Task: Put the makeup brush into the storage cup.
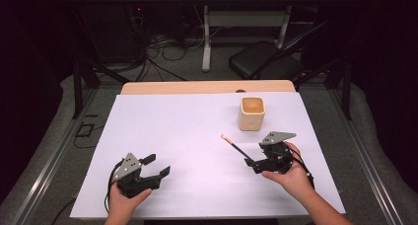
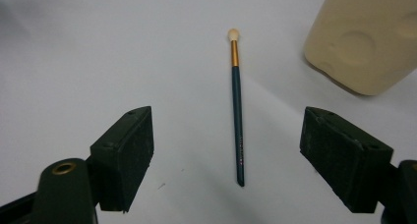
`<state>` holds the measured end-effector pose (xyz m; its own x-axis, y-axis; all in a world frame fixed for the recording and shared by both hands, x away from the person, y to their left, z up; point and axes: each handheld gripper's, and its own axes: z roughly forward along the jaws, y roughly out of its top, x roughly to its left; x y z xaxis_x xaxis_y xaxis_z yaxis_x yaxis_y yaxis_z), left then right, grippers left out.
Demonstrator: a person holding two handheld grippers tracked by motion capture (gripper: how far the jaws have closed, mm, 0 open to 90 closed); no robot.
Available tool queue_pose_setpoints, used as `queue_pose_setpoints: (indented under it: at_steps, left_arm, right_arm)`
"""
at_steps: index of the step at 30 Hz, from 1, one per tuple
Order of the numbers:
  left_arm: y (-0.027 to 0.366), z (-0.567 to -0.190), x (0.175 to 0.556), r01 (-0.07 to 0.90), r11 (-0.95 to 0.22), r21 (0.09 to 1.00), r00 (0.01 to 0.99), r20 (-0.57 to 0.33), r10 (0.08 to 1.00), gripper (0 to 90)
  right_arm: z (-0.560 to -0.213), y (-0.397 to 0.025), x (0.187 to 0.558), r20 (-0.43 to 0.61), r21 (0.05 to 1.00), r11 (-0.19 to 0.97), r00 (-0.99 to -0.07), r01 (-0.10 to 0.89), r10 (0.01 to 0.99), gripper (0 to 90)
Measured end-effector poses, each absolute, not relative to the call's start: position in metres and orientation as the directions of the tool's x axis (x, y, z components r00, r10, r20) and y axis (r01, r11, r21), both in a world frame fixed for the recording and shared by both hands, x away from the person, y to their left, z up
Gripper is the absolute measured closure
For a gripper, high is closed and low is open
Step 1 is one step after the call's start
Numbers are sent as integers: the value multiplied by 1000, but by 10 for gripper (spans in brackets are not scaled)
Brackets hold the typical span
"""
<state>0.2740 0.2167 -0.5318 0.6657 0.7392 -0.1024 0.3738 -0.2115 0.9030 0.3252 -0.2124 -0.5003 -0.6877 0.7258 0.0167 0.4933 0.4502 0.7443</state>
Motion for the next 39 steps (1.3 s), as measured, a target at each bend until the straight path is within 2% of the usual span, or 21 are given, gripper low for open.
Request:
queue_pose_setpoints:
  at_steps: [19, 39]
  left_arm:
    - [218, -532, 274, 383, -219, 898, 663, -102, 741, 285]
    - [221, -532, 275, 388, -202, 899, 651, -112, 751, 286]
  right_arm:
    - [-492, -205, 350, -11, 651, 539, -703, 535, 711, 240]
    - [-493, -187, 371, -6, 613, 569, -717, 548, 697, 267]
